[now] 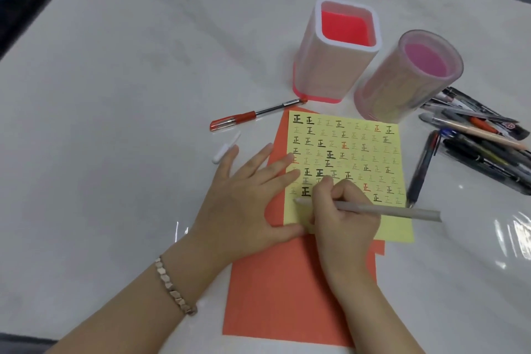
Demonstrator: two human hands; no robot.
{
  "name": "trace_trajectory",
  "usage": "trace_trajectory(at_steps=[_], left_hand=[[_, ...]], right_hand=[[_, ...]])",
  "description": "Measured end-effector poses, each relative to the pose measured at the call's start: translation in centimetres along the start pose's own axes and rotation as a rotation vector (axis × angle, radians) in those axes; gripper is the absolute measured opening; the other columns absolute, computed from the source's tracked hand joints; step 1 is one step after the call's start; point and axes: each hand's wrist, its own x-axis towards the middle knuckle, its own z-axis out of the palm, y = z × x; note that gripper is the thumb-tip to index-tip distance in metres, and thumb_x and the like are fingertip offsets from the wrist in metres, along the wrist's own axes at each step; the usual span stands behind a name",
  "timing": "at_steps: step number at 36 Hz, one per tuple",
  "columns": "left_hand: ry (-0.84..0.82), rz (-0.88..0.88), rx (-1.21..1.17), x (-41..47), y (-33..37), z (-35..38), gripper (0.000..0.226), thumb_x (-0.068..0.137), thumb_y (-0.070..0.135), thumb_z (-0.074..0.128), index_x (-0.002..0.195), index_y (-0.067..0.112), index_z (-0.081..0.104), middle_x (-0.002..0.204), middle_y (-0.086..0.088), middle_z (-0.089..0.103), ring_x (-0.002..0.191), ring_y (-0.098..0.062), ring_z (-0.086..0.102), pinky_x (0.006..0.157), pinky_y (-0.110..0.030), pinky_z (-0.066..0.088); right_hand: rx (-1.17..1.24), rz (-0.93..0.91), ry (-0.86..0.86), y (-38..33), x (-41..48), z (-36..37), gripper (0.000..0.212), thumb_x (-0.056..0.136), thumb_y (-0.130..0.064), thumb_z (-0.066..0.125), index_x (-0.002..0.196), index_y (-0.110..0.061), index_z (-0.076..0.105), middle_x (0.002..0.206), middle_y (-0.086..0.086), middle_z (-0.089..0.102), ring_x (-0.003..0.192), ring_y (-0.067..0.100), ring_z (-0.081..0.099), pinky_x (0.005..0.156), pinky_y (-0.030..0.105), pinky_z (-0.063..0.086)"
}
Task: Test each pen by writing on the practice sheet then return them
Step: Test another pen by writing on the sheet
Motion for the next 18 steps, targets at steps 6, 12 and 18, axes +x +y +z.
trace_trajectory(at_steps=[6,12,18], left_hand=[[-0.010,-0.011,-0.001,-0.03,0.01,-0.02,0.076,0.064,0.074,0.045,0.125,0.031,0.057,0.140,0.016,0.045,0.137,-0.007,0.028,0.110,-0.046,0.010],[-0.010,-0.014,0.003,0.01,0.16,-0.14,0.076,0.065,0.074,0.043,0.125,0.030,0.057,0.140,0.015,0.046,0.136,-0.008,0.028,0.110,-0.045,0.010],[-0.004,-0.011,0.002,0.00,0.07,-0.05,0.077,0.064,0.074,0.045,0.126,0.030,0.057,0.140,0.015,0.045,0.136,-0.007,0.028,0.111,-0.044,0.008]], right_hand=[[-0.018,-0.011,-0.025,0.12,0.07,0.09,0.039,0.071,-0.037,0.051,0.051,-0.007,0.038,0.042,0.013,0.041,0.041,0.018,0.039,0.047,0.030,0.034],[-0.065,-0.044,-0.040,0.06,0.01,0.11,0.041,0.073,-0.028,0.054,0.044,-0.010,0.032,0.044,0.015,0.040,0.038,0.006,0.037,0.047,0.029,0.032],[-0.060,-0.054,0.016,0.06,0.01,0.12,0.037,0.070,-0.034,0.048,0.045,-0.016,0.029,0.046,0.013,0.038,0.043,0.014,0.032,0.048,0.028,0.030]])
